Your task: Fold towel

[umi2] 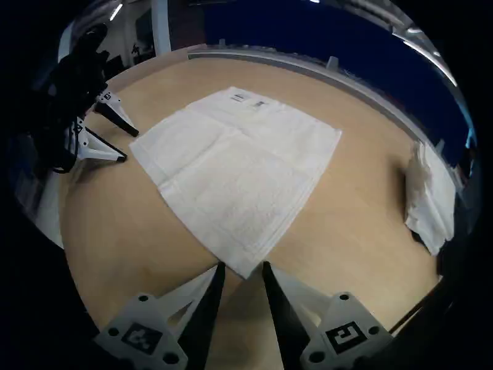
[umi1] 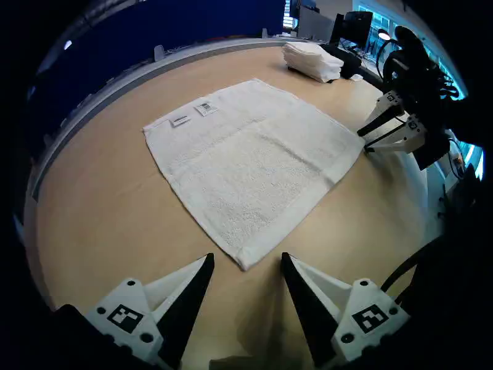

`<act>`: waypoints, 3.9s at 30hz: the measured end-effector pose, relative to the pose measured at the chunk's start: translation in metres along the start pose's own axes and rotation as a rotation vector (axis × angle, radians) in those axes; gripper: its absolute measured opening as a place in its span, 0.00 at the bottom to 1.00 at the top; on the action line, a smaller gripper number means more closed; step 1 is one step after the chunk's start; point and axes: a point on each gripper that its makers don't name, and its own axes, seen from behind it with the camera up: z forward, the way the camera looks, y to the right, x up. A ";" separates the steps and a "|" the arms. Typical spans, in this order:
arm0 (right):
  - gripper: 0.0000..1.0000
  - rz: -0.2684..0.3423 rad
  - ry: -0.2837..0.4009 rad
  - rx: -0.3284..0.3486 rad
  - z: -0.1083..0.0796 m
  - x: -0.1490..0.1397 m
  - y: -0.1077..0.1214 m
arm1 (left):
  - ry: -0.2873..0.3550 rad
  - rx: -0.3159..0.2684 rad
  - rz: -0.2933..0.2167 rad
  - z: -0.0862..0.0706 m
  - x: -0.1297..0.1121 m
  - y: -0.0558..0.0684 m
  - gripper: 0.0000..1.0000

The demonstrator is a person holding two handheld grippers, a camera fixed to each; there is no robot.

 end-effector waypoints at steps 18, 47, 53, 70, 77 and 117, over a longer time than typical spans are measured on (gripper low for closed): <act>0.27 0.013 0.003 -0.008 0.001 0.002 -0.001 | -0.007 0.024 0.002 0.003 -0.001 0.001 0.42; 0.10 0.036 -0.002 0.010 -0.005 0.006 -0.002 | 0.002 0.039 -0.020 -0.002 -0.001 -0.003 0.06; 0.09 0.044 0.007 0.015 -0.009 0.011 -0.003 | 0.007 0.041 -0.034 -0.007 0.004 -0.004 0.06; 0.09 0.062 0.044 0.024 -0.054 0.033 -0.007 | 0.033 0.031 -0.124 -0.042 0.017 0.015 0.06; 0.09 0.076 0.049 0.035 -0.074 0.034 -0.016 | 0.035 0.019 -0.162 -0.062 0.017 0.029 0.06; 0.09 0.108 0.140 0.010 -0.075 0.100 0.027 | 0.102 -0.001 -0.218 -0.072 0.078 -0.007 0.06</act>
